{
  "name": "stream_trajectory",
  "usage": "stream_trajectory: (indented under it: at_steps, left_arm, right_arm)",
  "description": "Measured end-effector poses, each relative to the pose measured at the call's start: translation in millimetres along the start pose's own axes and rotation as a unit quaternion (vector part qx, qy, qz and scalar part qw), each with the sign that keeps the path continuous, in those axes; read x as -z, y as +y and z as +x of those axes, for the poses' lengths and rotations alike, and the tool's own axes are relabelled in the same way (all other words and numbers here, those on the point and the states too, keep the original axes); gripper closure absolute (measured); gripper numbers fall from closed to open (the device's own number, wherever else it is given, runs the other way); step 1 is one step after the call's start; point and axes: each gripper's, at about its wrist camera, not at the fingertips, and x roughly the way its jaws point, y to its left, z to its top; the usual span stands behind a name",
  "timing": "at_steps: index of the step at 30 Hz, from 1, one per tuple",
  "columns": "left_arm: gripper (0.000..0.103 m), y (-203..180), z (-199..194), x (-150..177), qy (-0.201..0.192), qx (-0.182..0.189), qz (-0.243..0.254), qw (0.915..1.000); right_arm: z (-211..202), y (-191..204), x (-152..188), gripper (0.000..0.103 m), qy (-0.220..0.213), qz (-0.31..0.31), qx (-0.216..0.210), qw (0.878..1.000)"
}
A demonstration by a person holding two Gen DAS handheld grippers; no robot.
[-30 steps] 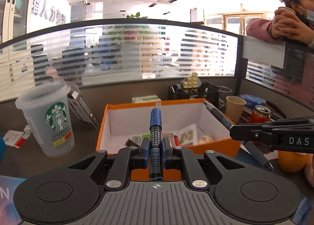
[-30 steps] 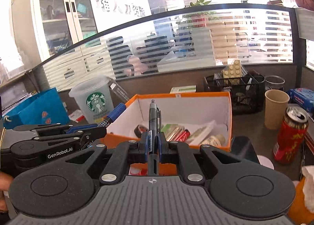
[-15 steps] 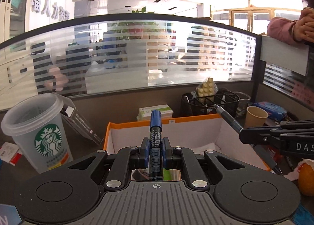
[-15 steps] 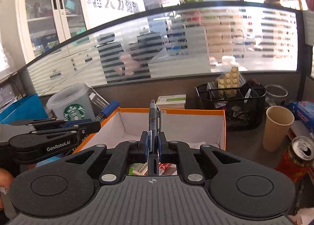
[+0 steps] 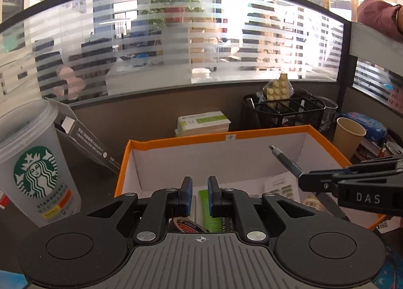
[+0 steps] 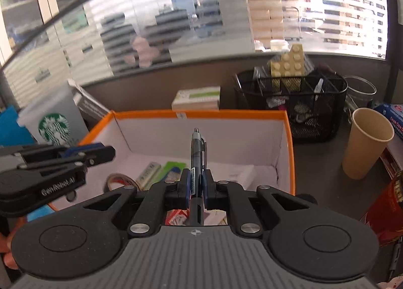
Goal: Organize rigid objects
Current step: 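Carry the black marker and pen over the orange box with both grippers, then open both grippers to drop the marker and pen into the box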
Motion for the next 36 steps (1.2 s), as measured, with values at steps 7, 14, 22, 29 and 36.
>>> stream_trajectory:
  at_steps: [7, 14, 22, 29, 36]
  left_arm:
    - [0.092, 2.4, 5.9, 4.2, 0.005, -0.001, 0.002, 1.0000]
    - [0.092, 4.7, 5.4, 11.0, 0.010, 0.000, 0.001, 0.9999]
    - [0.089, 10.8, -16.1, 16.1, -0.001, -0.007, -0.008, 0.9999]
    - [0.058, 16.4, -55.2, 21.3, -0.026, -0.021, -0.020, 0.9992]
    - [0.004, 23.1, -100.2, 34.8, -0.055, -0.054, -0.031, 0.9965]
  right_arm:
    - [26.8, 11.3, 6.8, 0.094, 0.049, -0.032, 0.026, 0.998]
    - [44.8, 15.4, 13.8, 0.093, 0.082, -0.044, 0.048, 0.995]
    - [21.6, 25.7, 7.9, 0.050, 0.043, -0.045, 0.055, 0.997]
    - [-31.9, 43.4, 9.3, 0.010, -0.023, -0.061, 0.064, 0.996]
    - [-86.0, 68.1, 35.4, 0.000, -0.064, -0.061, 0.044, 0.995]
